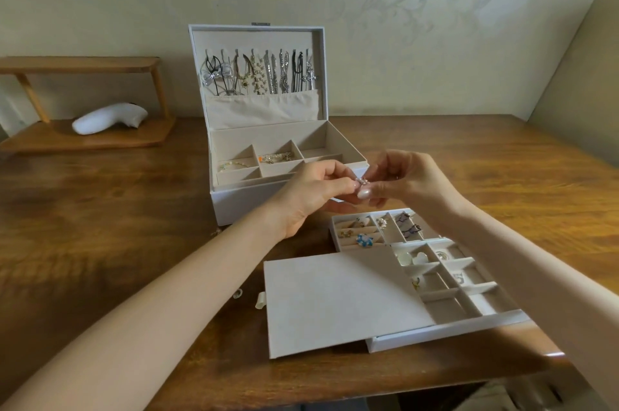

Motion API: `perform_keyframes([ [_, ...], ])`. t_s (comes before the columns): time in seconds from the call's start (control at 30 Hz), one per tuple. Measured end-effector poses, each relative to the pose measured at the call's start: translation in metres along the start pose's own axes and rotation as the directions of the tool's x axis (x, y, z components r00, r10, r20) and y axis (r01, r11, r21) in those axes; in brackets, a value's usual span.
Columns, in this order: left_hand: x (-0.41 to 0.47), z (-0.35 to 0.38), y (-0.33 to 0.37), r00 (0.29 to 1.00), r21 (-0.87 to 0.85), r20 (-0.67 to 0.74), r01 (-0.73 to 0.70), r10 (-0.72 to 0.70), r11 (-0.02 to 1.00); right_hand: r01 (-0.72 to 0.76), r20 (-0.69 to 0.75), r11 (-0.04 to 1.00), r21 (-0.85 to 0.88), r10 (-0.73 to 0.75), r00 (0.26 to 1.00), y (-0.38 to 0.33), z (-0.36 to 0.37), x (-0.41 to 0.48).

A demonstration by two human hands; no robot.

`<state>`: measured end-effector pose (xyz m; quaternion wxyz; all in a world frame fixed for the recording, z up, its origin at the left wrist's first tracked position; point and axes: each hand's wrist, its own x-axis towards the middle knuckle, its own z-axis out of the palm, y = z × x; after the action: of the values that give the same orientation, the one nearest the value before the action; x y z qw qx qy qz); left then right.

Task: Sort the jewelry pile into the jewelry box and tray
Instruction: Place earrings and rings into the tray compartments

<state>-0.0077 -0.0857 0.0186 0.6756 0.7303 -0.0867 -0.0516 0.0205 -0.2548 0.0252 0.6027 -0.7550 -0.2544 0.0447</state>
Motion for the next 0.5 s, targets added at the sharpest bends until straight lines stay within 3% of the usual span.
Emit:
perform_keyframes([
  [0.33, -0.005, -0.013, -0.005, 0.984, -0.206, 0.175, 0.046, -0.01, 0.977, -0.008, 0.099, 0.986, 0.167, -0.009, 0.995, 0.01, -0.003, 0.0],
  [0.5, -0.006, -0.012, -0.003, 0.987, -0.145, 0.162, 0.033, -0.009, 0.989, -0.034, 0.094, 0.967, 0.252, 0.01, 0.995, 0.009, -0.005, 0.0],
])
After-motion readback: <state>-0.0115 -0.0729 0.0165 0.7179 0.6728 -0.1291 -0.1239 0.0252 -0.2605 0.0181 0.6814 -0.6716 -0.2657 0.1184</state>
